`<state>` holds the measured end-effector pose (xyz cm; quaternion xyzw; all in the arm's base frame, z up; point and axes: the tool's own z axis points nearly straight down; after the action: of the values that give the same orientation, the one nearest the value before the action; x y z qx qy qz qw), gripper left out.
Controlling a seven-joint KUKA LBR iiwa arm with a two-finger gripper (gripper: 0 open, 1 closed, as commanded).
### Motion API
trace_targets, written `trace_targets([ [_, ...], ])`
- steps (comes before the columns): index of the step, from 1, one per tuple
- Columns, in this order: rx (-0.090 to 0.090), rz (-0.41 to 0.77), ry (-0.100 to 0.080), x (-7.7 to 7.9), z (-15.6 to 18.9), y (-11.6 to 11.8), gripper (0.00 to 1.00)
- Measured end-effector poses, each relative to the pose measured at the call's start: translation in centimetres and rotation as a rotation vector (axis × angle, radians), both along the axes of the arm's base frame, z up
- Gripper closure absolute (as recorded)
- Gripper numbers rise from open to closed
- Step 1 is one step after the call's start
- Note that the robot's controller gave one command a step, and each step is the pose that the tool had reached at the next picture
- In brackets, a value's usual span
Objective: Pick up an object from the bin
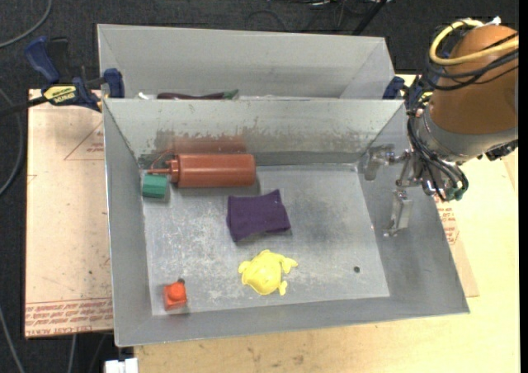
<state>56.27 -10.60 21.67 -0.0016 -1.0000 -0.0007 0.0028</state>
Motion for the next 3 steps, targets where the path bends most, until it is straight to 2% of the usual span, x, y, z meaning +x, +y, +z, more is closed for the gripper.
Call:
trace_targets([
  [1,-0.001,0.003,-0.007,0.1,0.5,0.1,0.0],
  [2,-0.001,-0.057,0.004,-2.5,4.3,3.7,0.0],
  [3,-0.001,-0.017,-0.025,-0.4,3.8,6.2,0.0],
])
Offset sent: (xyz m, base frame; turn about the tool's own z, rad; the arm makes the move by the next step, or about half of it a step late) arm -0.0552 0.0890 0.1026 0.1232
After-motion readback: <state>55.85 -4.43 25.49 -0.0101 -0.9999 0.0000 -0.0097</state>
